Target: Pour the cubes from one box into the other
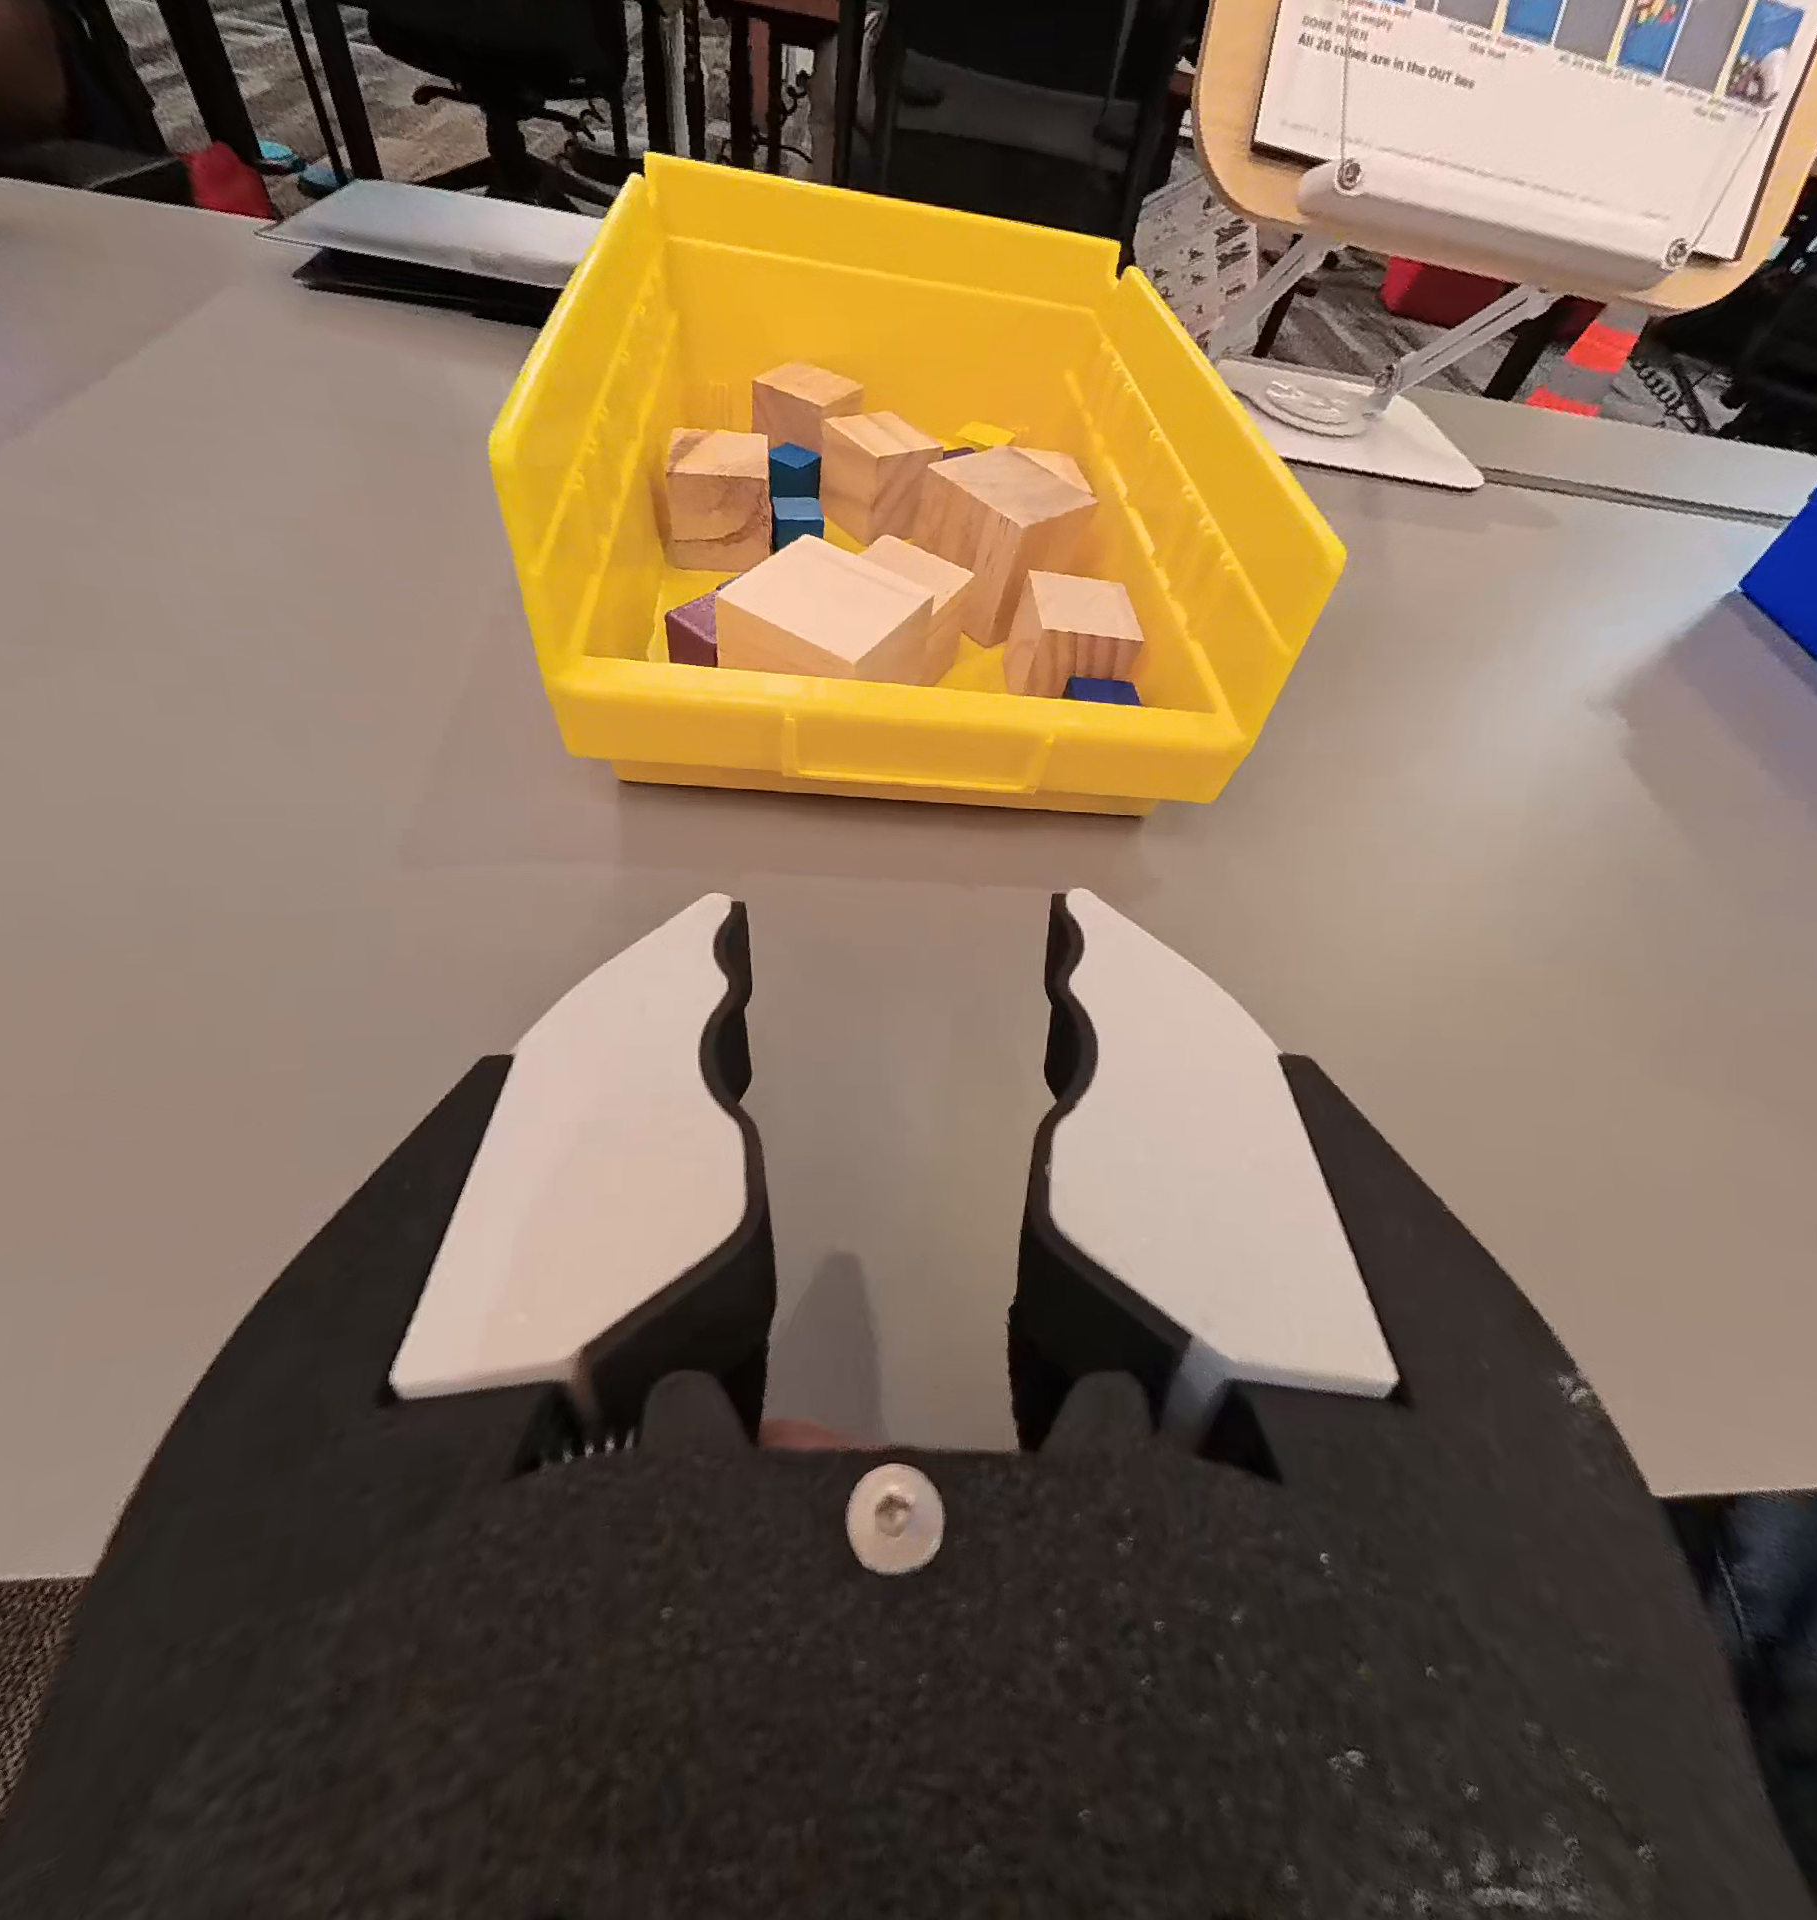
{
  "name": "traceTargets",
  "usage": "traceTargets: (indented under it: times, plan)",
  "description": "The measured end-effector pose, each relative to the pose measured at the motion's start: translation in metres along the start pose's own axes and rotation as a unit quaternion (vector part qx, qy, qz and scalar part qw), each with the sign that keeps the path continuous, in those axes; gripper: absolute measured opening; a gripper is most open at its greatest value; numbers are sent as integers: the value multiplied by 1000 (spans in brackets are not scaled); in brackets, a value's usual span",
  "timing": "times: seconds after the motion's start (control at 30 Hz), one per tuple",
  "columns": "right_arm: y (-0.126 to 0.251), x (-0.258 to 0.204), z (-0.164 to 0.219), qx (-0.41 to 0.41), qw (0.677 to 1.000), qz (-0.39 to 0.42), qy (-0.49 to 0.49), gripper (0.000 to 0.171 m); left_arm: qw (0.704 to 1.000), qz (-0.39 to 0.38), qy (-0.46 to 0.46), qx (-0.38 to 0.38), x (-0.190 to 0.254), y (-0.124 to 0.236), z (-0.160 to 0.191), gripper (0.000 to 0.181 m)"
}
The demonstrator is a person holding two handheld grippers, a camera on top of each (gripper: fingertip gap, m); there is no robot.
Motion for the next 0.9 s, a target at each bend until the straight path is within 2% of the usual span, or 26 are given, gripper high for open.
traceTargets:
  times: [0.37,0.53,0.9]
  plan:
    - [1,-4,3,-6,1000,-1,5,48,1000,9,21,-12,-1,-4,2,55]
    - [5,-9,-4,15,1000,-15,-8,54,1000,17,14,-16,6,-7,3,55]
    - [5,-19,3,-7,999,-9,40,54,999,43,-11,-26,18,-11,5,57]
Point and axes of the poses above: each gripper's, where its closed fingertips meet, y back along the fingers, z out of its underside, x = y × z across the jaws, the point moved 1 cm from there along y, back along the fingers, and after that the axes turned 9 degrees about -z, right-handed, at the moved point
